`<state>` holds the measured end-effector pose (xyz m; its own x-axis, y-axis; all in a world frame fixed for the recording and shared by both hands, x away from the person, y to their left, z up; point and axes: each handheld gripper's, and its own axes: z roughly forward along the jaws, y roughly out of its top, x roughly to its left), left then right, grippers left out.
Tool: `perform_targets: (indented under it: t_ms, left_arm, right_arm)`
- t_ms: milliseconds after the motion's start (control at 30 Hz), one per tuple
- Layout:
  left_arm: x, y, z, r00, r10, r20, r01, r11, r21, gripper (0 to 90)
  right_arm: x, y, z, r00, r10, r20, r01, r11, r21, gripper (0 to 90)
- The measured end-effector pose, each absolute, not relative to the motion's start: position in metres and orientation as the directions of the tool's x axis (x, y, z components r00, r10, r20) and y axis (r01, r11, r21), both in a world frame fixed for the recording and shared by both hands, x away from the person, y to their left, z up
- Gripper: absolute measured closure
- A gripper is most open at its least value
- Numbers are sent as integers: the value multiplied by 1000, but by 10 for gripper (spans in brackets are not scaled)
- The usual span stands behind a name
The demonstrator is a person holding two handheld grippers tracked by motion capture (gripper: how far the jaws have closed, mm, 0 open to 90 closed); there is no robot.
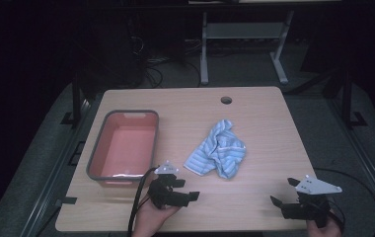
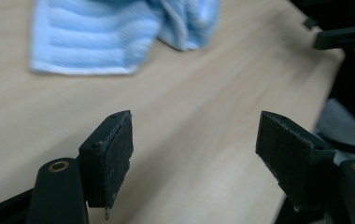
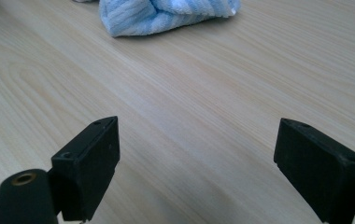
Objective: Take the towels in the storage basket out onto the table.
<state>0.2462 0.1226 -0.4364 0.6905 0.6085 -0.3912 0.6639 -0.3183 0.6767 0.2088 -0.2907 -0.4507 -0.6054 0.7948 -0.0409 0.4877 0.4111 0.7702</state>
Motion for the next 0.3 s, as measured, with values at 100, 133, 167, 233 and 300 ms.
perform_targets:
  t_ms: [100,133,167,233,300]
  left_arm:
    - [238,123,-436,711,624,-326,631,-359,688,270]
    - [237,123,-436,712,624,-322,627,-360,691,270]
    - [237,124,-435,712,622,-325,627,-357,692,270]
    - [237,126,-436,710,625,-324,628,-353,694,271]
    - [237,128,-437,710,622,-330,628,-348,696,271]
  right_arm:
    - [208,-290,-451,-611,790,-41,479,411,776,137]
    - [208,-290,-451,-615,788,-44,476,414,776,137]
    - [207,-289,-451,-615,787,-34,484,412,772,137]
    - [206,-289,-452,-622,782,-43,472,419,776,137]
    - [205,-290,-452,-624,781,-40,473,418,775,137]
